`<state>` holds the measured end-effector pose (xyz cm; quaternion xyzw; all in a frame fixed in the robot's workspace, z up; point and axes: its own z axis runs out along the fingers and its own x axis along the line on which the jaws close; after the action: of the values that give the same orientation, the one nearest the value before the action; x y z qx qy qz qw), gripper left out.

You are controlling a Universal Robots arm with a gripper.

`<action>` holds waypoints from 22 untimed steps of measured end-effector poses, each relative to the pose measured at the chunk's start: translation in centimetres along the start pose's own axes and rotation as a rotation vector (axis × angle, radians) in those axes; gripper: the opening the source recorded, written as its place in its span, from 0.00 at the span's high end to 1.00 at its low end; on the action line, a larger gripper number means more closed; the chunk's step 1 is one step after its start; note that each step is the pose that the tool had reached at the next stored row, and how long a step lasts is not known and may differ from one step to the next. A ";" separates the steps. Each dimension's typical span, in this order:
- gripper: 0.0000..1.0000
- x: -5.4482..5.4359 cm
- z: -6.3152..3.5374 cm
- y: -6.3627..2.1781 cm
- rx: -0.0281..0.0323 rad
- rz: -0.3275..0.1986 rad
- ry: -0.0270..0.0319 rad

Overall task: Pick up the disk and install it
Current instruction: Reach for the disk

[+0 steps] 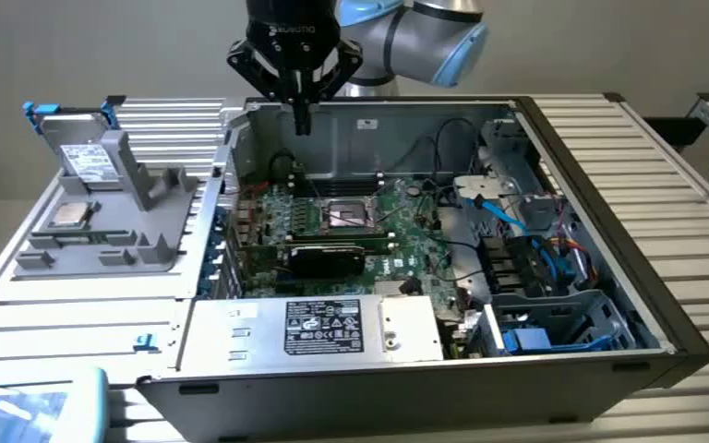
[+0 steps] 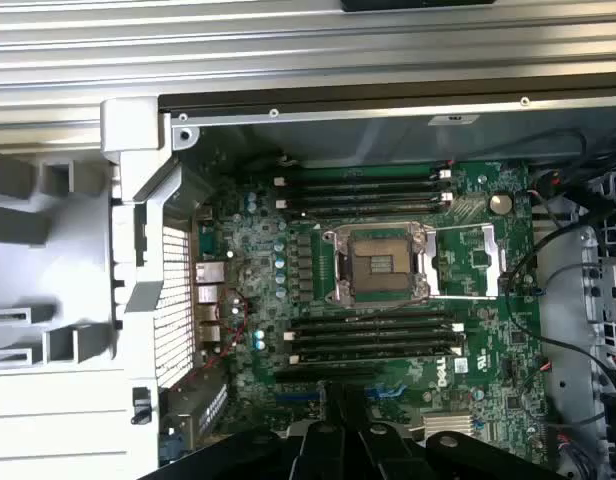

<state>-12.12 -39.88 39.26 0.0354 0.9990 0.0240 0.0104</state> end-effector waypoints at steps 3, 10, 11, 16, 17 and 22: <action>0.89 0.0 0.00 0.00 0.0000 0.000 0.0000; 0.89 0.0 0.00 0.00 0.0000 0.000 0.0000; 0.89 0.0 0.00 0.00 0.0000 0.000 0.0000; 0.89 0.6 -0.01 0.02 0.0001 0.000 -0.0008; 0.89 1.0 -0.03 0.03 0.0001 0.000 -0.0008; 0.89 3.2 -0.06 0.09 -0.0001 0.000 -0.0008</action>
<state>-15.30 -39.57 39.26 0.0354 0.9990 0.0241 0.0108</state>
